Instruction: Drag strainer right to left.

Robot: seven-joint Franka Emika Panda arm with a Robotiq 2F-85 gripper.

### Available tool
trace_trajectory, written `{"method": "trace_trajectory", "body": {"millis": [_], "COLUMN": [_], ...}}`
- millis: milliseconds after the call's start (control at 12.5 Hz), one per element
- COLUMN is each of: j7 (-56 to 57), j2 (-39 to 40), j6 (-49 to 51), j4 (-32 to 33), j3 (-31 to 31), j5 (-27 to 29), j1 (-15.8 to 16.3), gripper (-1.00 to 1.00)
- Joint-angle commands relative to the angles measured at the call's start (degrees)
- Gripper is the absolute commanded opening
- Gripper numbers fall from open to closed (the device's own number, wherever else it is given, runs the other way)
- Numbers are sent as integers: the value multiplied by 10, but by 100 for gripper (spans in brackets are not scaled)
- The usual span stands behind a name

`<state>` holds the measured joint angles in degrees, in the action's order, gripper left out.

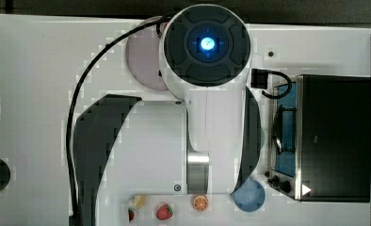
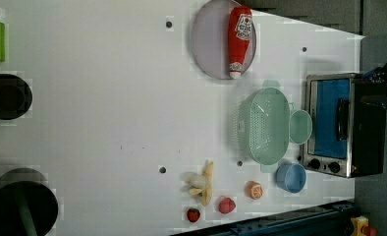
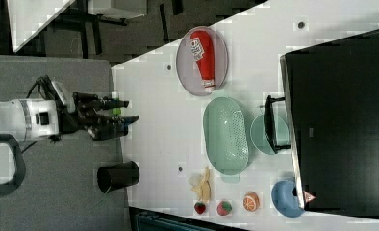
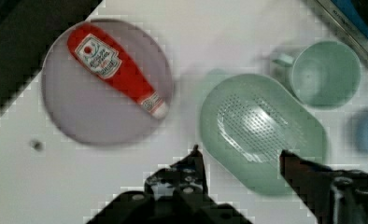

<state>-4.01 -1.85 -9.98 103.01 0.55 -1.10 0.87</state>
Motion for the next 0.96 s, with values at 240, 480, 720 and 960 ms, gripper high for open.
{"method": "trace_trajectory", "body": {"millis": [240,480,720,960], "j7": [-45,-51,-89,-196], "j2": [-256,-221,-156,-73], "j6": [121,61,-78,-236], "j4": [144,204,282,345], "j3": [35,32,26,21], "j5": [-17,-17,-17,-17], "j1": [-7,-6,-5,-5], "gripper": [82,100,100,100]}}
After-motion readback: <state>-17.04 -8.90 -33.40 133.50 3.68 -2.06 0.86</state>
